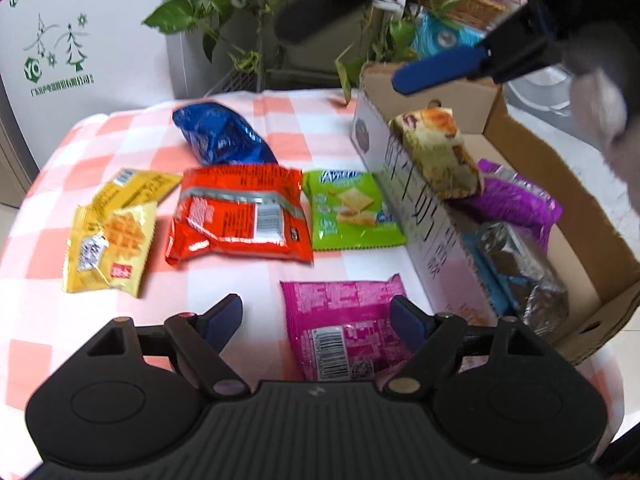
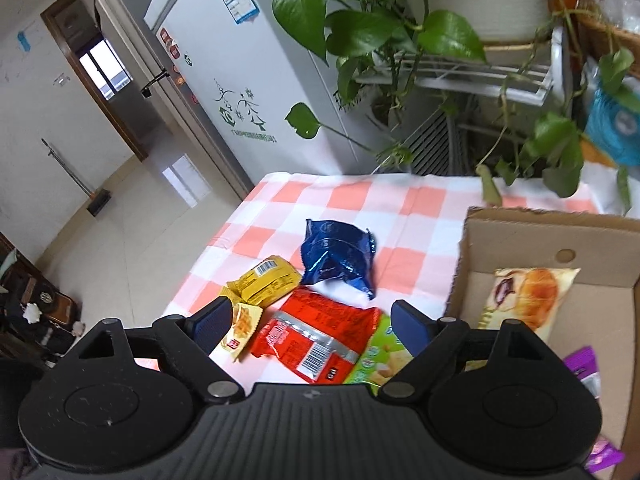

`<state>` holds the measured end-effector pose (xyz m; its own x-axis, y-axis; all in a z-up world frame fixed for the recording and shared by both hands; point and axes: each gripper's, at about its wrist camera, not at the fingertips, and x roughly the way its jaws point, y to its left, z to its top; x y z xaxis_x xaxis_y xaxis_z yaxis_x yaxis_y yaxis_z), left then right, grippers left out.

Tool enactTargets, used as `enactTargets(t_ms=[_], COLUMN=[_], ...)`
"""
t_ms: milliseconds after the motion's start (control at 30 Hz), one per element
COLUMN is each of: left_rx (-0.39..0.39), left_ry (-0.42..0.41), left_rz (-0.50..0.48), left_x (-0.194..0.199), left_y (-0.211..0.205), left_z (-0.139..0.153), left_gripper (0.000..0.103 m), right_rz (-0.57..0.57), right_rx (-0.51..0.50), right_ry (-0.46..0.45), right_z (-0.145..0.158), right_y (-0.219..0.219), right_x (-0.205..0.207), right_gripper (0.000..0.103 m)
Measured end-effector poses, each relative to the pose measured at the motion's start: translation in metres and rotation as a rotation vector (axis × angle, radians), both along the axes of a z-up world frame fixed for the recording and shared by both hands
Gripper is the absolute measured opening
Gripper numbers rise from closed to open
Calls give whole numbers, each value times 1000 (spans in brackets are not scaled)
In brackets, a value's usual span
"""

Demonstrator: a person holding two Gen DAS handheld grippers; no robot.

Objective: Organize snacks
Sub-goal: 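Push the red bag with the right tool while the left moves to the pink bag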

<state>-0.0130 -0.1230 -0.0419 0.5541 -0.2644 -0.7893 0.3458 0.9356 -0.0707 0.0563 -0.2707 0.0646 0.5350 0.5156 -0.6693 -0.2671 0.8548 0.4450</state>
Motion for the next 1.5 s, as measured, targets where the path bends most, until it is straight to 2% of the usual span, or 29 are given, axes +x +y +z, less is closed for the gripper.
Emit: enactTargets(t_ms=[267, 600, 767, 867, 933, 1033, 1100, 1300, 1500], left_rx=[-17, 49, 147, 199, 185, 126, 88, 35, -24], left_ry=[18, 31, 33, 22, 20, 73, 83, 11, -14], left_rz=[15, 11, 0, 29, 86, 182, 215, 273, 335], left_x=[7, 11, 17, 19, 18, 22, 24, 26, 25], left_y=[9, 43, 62, 77, 90, 108, 115, 128, 146], left_z=[-16, -13, -6, -2, -2, -5, -2, 24, 39], left_gripper=[86, 93, 94, 93, 89, 88, 86, 86, 86], right_rz=[-5, -51, -91, -130, -156, -194, -227, -266, -301], right_rx=[28, 32, -30, -49, -78, -126, -192, -354, -384], right_ry=[20, 112, 157, 186, 211, 242, 234, 216, 218], right_z=[-4, -30, -43, -50, -57, -67, -72, -82, -86], right_y=[7, 23, 37, 45, 54, 66, 75, 101, 118], right_x=[9, 24, 28, 30, 31, 32, 33, 36, 31], right_gripper=[93, 96, 98, 101, 101, 103, 103, 103, 103])
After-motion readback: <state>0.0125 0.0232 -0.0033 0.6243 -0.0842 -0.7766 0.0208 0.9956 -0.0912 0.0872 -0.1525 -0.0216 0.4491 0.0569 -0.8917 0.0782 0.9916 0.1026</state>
